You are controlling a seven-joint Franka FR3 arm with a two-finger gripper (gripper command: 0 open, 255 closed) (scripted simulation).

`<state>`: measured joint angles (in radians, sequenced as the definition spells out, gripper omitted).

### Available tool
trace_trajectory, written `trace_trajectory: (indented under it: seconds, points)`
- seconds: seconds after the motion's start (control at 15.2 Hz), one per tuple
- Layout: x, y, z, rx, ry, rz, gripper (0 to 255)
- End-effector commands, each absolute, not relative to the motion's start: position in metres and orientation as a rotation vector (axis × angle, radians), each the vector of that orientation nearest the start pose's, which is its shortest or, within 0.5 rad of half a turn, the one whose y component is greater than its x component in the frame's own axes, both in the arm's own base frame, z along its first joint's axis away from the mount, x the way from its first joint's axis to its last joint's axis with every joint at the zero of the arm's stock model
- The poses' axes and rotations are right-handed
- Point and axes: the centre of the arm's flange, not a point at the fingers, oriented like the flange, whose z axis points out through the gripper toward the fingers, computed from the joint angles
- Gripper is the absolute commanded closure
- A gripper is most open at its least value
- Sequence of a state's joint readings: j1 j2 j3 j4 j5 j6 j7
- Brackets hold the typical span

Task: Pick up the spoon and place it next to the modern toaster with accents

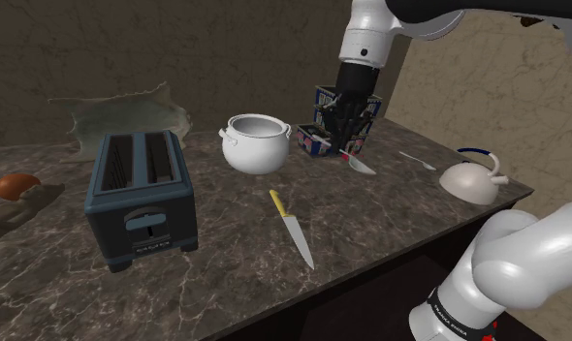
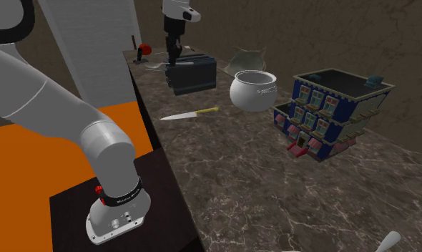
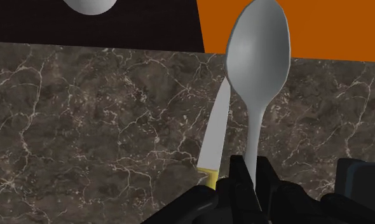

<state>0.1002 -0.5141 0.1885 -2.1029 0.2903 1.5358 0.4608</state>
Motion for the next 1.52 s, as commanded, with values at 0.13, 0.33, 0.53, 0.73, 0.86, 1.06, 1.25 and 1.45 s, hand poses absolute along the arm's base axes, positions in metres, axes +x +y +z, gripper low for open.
trace_trajectory:
  seconds: [0.13, 0.33, 0.53, 0.73, 0.86, 1.06, 1.25, 1.45]
  points:
    - [0.367, 0.209, 0.61, -2.956, 0.294, 0.189, 255]
    - [0.374, 0.248, 0.61, -2.956, 0.294, 0.189, 255]
    - [0.38, 0.287, 0.61, -2.956, 0.294, 0.189, 255]
    - [0.387, 0.326, 0.61, -2.956, 0.294, 0.189, 255]
    - [0.391, 0.352, 0.61, -2.956, 0.294, 0.189, 255]
    - [0.397, 0.391, 0.61, -2.956, 0.294, 0.189, 255]
    - [0.404, 0.43, 0.61, -2.956, 0.294, 0.189, 255]
    - [0.41, 0.471, 0.61, -2.956, 0.294, 0.189, 255]
